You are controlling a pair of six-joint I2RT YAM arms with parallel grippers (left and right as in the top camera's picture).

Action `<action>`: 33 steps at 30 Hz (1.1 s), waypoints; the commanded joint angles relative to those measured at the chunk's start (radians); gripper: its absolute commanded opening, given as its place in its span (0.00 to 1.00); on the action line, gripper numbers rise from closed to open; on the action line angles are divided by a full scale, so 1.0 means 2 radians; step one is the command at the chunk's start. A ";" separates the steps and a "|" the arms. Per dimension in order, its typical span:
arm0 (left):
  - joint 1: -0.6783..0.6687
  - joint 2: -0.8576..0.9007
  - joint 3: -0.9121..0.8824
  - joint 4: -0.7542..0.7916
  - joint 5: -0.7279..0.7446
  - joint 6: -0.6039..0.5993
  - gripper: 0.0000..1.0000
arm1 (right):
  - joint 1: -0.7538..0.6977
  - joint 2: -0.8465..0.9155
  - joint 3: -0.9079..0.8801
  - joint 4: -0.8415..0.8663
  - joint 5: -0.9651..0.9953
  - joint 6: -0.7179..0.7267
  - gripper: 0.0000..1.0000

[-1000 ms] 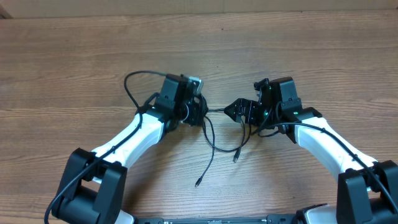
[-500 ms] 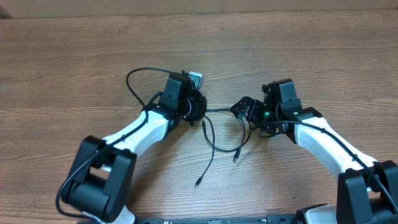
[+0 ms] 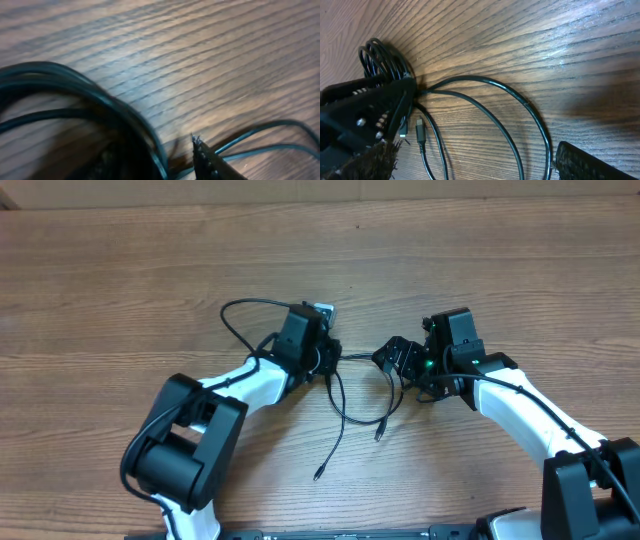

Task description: Untangle cables

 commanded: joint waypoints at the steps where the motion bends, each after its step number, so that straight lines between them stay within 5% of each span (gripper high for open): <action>1: -0.006 0.017 0.006 0.011 -0.005 -0.005 0.04 | 0.002 -0.002 -0.003 -0.008 0.002 0.002 1.00; 20: -0.001 -0.196 0.053 -0.159 -0.004 -0.022 0.04 | 0.002 -0.002 -0.003 -0.062 -0.049 0.002 1.00; 33: -0.001 -0.219 0.053 -0.223 -0.004 -0.022 0.04 | 0.002 -0.002 -0.003 -0.062 -0.047 0.002 1.00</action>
